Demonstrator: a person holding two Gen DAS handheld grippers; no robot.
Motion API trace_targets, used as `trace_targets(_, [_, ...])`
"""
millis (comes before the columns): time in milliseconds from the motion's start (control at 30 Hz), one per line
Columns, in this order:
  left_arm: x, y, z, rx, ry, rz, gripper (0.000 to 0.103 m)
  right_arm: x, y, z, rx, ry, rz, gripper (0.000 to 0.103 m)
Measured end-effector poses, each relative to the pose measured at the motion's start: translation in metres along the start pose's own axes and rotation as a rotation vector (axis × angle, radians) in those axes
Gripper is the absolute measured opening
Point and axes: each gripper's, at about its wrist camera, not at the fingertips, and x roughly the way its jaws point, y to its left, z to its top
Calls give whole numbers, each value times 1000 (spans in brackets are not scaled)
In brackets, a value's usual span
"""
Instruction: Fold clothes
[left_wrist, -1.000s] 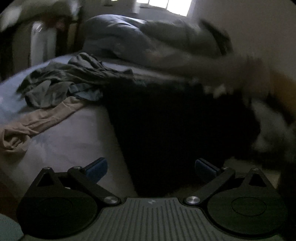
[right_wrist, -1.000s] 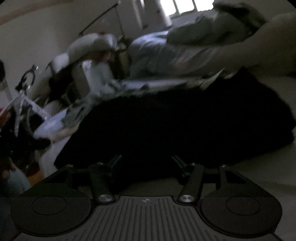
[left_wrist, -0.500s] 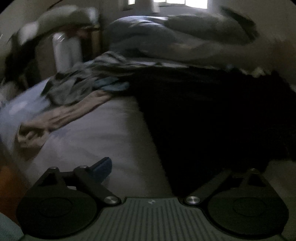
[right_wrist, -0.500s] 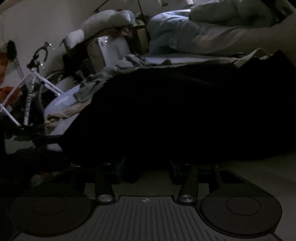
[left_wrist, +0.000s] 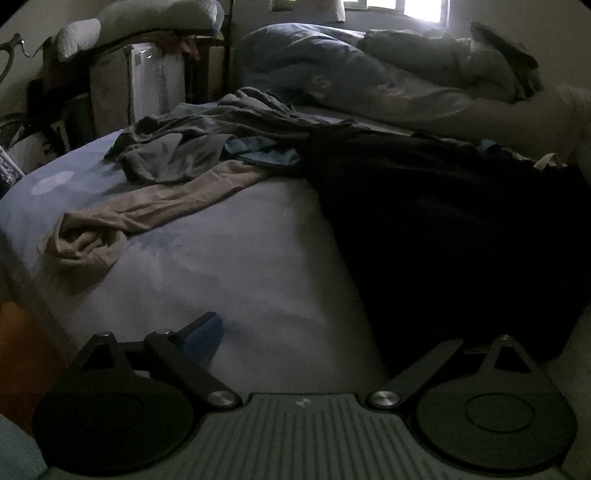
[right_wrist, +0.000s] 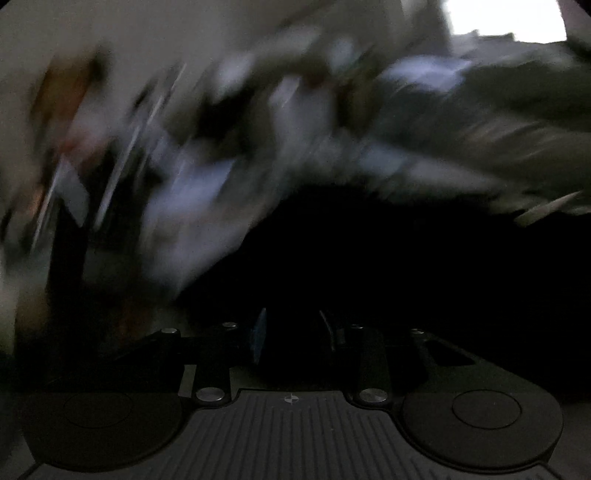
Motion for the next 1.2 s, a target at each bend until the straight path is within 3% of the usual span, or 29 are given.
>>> trace_targets(67, [-3,-1,-1,-10,5,-2,103,0,-4,9,29,-75,-125,60])
trace_targets(167, [-7,4,-1,-65,18,-32,103,16,-6,11,-25,-72,-292,60])
trace_targets(333, [-10,18,12,-145,19,-154,103,49,-31,-4,48,119,-341,59])
trace_targets(433, [-15,22,24,-144,-14,-224,103,53,-40,-8,78,176,-348,59])
trace_targets(533, [-22,26,28,-112,-33,-283,103,51,-43,-8,99,193,-341,59])
trace_targets(633, [-30,35,18,-96,14,-288,103,50,-45,-10,107,204,-330,59])
trace_targets(767, [-35,56,20,-185,0,-288,103,52,-40,-10,70,217,-358,61])
trace_targets(867, [-21,66,37,-287,-29,-304,103,50,-9,-5,-71,133,-459,61])
trace_targets(1000, [12,66,63,-316,-26,-286,103,43,40,1,-136,-9,-360,62])
trace_targets(1067, [31,68,74,-362,-12,-333,103,45,67,-1,-197,-45,-300,62])
trace_targets(1133, [49,67,84,-392,16,-392,103,55,91,-9,-264,-19,-235,62])
trace_targets(1200, [65,65,93,-373,17,-422,103,70,102,-18,-274,79,-167,62])
